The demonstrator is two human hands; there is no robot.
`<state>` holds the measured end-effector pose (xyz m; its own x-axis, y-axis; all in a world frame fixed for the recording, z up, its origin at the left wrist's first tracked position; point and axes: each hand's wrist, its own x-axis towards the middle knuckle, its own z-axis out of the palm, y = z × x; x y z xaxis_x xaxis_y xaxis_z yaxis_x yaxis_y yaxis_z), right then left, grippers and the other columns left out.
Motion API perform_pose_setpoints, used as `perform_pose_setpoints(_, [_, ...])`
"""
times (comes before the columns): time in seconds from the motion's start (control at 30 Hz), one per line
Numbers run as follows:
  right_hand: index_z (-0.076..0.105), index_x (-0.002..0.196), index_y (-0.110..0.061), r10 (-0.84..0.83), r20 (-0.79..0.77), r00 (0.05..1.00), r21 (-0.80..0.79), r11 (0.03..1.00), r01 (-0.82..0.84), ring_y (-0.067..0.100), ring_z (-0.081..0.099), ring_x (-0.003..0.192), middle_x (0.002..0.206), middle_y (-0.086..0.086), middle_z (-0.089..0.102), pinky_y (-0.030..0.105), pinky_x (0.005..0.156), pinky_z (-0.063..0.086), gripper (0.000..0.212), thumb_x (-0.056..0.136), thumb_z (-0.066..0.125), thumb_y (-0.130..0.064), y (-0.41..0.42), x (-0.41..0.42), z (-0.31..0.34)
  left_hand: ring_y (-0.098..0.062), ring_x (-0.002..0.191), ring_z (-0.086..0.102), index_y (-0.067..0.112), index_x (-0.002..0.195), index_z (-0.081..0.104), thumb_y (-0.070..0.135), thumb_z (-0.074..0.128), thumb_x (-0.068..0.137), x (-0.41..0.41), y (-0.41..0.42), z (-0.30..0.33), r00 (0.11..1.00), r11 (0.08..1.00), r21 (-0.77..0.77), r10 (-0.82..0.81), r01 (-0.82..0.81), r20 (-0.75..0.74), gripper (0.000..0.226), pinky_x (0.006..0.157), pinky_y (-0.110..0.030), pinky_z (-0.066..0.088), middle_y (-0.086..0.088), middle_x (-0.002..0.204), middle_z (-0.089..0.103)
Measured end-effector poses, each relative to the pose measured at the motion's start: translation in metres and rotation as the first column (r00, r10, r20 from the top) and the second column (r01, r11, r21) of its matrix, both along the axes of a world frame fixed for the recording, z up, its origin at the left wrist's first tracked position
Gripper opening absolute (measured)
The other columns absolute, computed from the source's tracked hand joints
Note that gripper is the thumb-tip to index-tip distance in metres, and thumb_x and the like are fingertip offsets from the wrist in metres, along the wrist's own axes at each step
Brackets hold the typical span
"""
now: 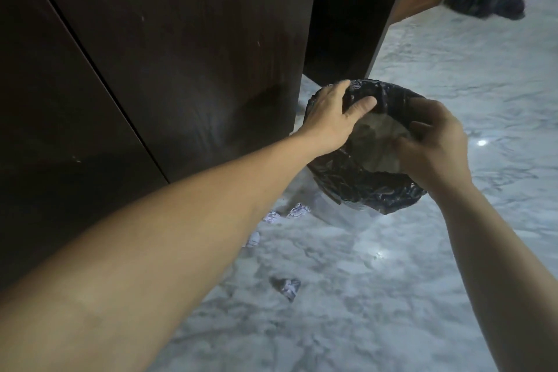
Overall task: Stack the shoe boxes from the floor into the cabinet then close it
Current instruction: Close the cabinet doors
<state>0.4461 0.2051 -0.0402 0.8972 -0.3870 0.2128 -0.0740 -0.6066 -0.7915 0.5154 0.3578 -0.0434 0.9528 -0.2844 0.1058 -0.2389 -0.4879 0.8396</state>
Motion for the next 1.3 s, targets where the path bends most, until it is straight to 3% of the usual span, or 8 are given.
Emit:
perform_pose_setpoints(0.13, [0.065,0.118,-0.015,0.061,0.238,0.969,-0.057,0.997,-0.049,0.014,0.065,0.095,0.111,0.006,0.068,0.023,0.079,0.054,0.044,0.075,0.056,-0.007,0.039,-0.020,0.003,-0.023,0.121,0.055,0.004,0.130,0.056,0.036,0.056,0.096,-0.011,0.037,-0.009,0.966,0.962,-0.187,0.225,-0.199,0.130,0.047,0.103,-0.036,0.044,-0.012,0.132,0.058])
perform_pose_setpoints(0.27, [0.066,0.109,-0.007,0.328,0.305,0.894,-0.044,0.943,-0.331,0.017,0.067,0.093,0.104,0.008,0.066,0.024,0.075,0.056,0.030,0.081,0.064,0.003,0.092,-0.047,-0.035,-0.016,0.112,0.058,0.006,0.122,0.061,0.031,0.062,0.093,-0.054,0.103,-0.058,0.915,0.922,-0.147,0.378,-0.359,0.137,0.039,0.094,-0.022,0.043,-0.006,0.121,0.063])
perform_pose_setpoints(0.37, [0.066,0.111,-0.013,0.459,0.124,0.879,-0.045,0.888,-0.458,0.016,0.065,0.096,0.108,0.001,0.065,0.032,0.078,0.057,0.033,0.080,0.072,-0.006,0.118,-0.065,-0.090,-0.021,0.116,0.055,0.007,0.125,0.057,0.040,0.059,0.089,-0.107,0.153,-0.114,0.874,0.882,-0.043,0.470,-0.469,0.124,0.049,0.101,-0.030,0.042,-0.006,0.122,0.060])
perform_pose_setpoints(0.47, [0.058,0.127,-0.014,0.515,-0.194,0.835,-0.111,0.834,-0.540,0.022,0.054,0.120,0.130,0.002,0.057,0.030,0.099,0.044,0.053,0.079,0.078,-0.025,0.127,-0.081,-0.145,-0.032,0.120,0.051,0.010,0.130,0.047,0.046,0.055,0.084,-0.160,0.192,-0.171,0.841,0.834,0.146,0.501,-0.533,0.207,0.059,0.105,-0.046,0.039,-0.013,0.127,0.054])
perform_pose_setpoints(0.6, [0.020,0.153,-0.015,0.428,-0.516,0.742,-0.262,0.746,-0.612,0.029,0.008,0.150,0.162,0.010,0.009,0.049,0.120,0.017,0.108,0.071,0.074,-0.059,0.127,-0.099,-0.195,-0.039,0.137,0.034,0.011,0.144,0.040,0.062,0.050,0.077,-0.216,0.230,-0.219,0.799,0.671,0.456,0.573,-0.585,0.182,0.084,0.111,-0.061,0.021,-0.018,0.148,0.035])
perform_pose_setpoints(0.77, [-0.023,0.152,-0.021,0.202,-0.693,0.692,-0.332,0.762,-0.555,0.027,-0.028,0.146,0.158,0.007,-0.033,0.054,0.119,-0.007,0.149,0.048,0.057,-0.093,0.124,-0.107,-0.226,-0.043,0.142,0.021,0.006,0.148,0.026,0.091,0.031,0.065,-0.246,0.255,-0.247,0.668,0.514,0.590,0.742,-0.623,0.058,0.119,0.109,-0.067,0.017,-0.023,0.155,0.020])
perform_pose_setpoints(1.13, [-0.032,0.146,-0.032,0.318,-0.663,0.677,-0.417,0.594,-0.688,0.033,-0.031,0.144,0.149,0.006,-0.046,0.058,0.118,-0.008,0.138,0.048,0.036,-0.101,0.128,-0.033,-0.235,-0.041,0.147,0.005,0.029,0.154,0.021,0.096,0.041,0.054,-0.182,0.260,-0.260,0.764,0.644,0.493,0.642,-0.585,0.069,0.122,0.114,-0.060,0.015,-0.018,0.161,0.002])
perform_pose_setpoints(1.3, [0.001,0.153,-0.043,0.365,-0.652,0.665,-0.431,0.543,-0.720,0.037,-0.016,0.148,0.163,0.003,-0.018,0.060,0.116,0.005,0.114,0.061,0.049,-0.090,0.136,-0.009,-0.236,-0.041,0.144,0.013,0.035,0.152,0.028,0.096,0.041,0.053,-0.157,0.268,-0.260,0.832,0.633,0.603,0.547,-0.486,0.095,0.116,0.111,-0.060,0.017,-0.015,0.160,0.008])
